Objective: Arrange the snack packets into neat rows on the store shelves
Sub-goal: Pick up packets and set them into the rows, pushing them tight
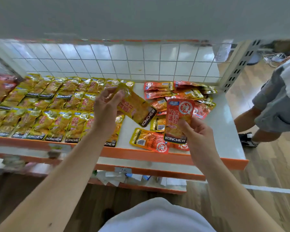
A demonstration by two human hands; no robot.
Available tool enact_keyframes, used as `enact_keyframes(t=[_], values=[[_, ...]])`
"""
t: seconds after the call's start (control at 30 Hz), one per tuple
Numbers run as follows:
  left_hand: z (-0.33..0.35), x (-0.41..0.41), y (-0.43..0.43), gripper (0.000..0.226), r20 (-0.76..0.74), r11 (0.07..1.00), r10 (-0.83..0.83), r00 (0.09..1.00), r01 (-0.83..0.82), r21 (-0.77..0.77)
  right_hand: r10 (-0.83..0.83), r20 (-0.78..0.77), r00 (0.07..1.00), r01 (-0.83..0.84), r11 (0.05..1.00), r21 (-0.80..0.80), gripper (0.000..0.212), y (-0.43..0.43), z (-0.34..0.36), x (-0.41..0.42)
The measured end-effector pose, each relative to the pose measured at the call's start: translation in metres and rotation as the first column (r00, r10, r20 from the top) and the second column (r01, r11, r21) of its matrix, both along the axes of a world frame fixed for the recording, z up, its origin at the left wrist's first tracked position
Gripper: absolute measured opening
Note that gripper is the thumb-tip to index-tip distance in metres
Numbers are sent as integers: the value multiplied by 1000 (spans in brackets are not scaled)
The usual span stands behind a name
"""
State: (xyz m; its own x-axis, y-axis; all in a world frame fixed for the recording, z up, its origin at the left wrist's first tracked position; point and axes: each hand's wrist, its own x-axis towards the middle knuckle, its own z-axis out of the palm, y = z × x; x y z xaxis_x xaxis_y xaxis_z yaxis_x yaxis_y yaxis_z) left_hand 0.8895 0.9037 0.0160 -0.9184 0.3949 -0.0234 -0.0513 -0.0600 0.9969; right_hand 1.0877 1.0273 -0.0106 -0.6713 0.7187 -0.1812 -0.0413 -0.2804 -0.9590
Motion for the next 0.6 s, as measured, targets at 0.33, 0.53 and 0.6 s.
enact_keyframes(t=[0.33, 0.53, 0.6], values=[[-11, 39, -115, 43, 559, 992, 63, 827, -111, 53, 288, 52, 956, -276, 947, -166, 21, -65, -13, -50], [-16, 39, -174, 62, 501, 973, 154, 852, -218, 70, 318, 114, 941, -310, 947, -87, 17, -107, -1, -74], [-15, 35, -191, 44, 468, 967, 157, 870, -232, 108, 307, 119, 944, -302, 952, -59, 19, -121, 2, -80]])
